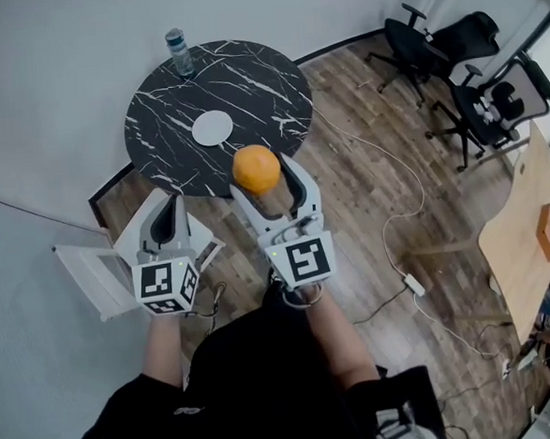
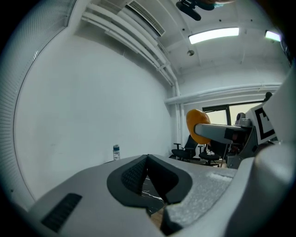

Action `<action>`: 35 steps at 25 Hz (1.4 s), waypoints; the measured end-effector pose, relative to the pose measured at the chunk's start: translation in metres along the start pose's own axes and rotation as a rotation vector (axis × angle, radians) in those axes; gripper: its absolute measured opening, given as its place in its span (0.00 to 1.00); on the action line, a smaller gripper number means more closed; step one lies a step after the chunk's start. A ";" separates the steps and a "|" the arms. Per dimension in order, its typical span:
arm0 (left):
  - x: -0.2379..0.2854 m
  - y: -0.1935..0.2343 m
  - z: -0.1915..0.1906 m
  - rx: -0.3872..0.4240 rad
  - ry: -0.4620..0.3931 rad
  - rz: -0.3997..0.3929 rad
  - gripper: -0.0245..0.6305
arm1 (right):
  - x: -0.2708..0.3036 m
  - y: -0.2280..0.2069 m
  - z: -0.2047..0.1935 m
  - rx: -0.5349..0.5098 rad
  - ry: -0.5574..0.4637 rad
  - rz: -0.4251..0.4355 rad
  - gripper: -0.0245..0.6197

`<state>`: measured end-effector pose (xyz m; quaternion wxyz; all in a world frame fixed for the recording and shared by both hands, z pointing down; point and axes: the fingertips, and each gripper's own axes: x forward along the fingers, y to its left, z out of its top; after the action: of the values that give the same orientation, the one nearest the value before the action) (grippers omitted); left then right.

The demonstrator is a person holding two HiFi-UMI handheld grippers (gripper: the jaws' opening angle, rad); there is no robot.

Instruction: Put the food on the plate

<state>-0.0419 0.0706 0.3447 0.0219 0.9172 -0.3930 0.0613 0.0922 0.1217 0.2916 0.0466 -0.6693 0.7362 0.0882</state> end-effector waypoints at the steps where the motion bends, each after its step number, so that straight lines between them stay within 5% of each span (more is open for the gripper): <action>1: 0.008 0.000 -0.001 -0.001 0.012 0.011 0.04 | 0.004 -0.009 -0.003 -0.003 0.011 0.014 0.54; 10: 0.067 -0.023 -0.022 0.011 0.101 0.060 0.04 | 0.032 -0.064 -0.034 -0.105 0.099 0.212 0.54; 22: 0.100 -0.022 -0.040 0.012 0.160 0.076 0.04 | 0.057 -0.075 -0.078 -0.116 0.184 0.292 0.54; 35: 0.150 0.038 -0.070 -0.091 0.178 0.101 0.04 | 0.137 -0.068 -0.125 -0.185 0.295 0.373 0.54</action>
<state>0.0263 -0.0572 0.4331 0.0955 0.8851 -0.4378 0.1256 0.1525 -0.0425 0.3836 -0.1399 -0.5290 0.8346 0.0634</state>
